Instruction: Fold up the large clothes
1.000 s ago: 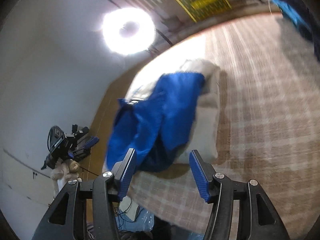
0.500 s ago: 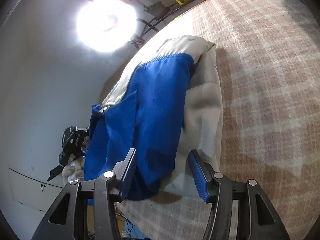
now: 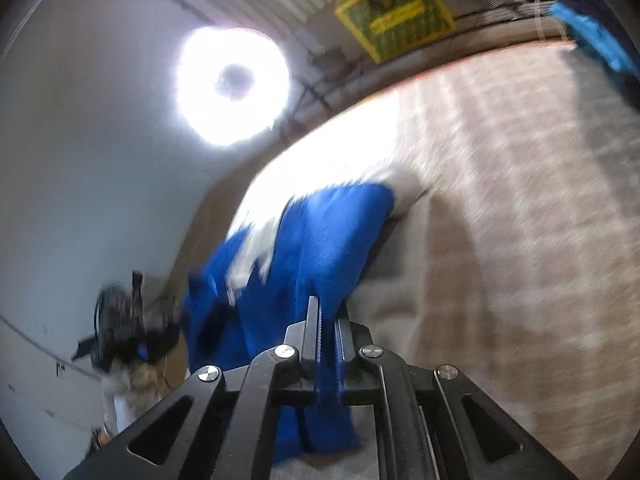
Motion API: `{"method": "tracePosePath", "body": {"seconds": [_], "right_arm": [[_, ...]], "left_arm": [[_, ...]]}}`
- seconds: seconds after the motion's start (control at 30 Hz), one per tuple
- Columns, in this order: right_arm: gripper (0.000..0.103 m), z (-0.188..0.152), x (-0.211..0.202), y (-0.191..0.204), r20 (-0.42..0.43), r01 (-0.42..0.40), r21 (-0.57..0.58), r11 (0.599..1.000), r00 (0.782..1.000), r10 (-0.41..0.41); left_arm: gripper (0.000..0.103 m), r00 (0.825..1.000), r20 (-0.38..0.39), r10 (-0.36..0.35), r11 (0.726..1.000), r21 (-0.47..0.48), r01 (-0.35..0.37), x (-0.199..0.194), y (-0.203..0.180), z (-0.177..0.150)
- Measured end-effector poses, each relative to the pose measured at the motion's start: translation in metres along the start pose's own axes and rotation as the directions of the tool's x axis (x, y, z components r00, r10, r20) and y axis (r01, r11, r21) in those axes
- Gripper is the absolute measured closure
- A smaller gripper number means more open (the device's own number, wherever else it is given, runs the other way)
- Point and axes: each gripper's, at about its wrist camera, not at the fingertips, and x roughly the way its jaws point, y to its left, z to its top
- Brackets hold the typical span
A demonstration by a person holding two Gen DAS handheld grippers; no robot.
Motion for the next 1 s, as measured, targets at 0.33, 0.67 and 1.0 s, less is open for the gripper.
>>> {"method": "tracePosePath", "body": {"seconds": [0.33,0.67,1.0], "right_arm": [[0.099,-0.028,0.031,0.002,-0.123,0.063,-0.052,0.997,0.990,-0.069],[0.065,-0.029,0.003,0.017,-0.067,0.092,-0.079,0.993,0.993,-0.098],[0.070,-0.052,0.032,0.065,-0.073,0.201,-0.420,0.885,0.964,-0.254]], "left_arm": [[0.099,0.995,0.000,0.099,0.994,-0.038,-0.099,0.003,0.033,0.004],[0.092,0.982,0.036,0.184,0.982,0.035,-0.185,-0.002,0.021,0.002],[0.092,0.957,0.176,0.232,0.956,0.143,-0.258,-0.034,-0.021,-0.003]]}}
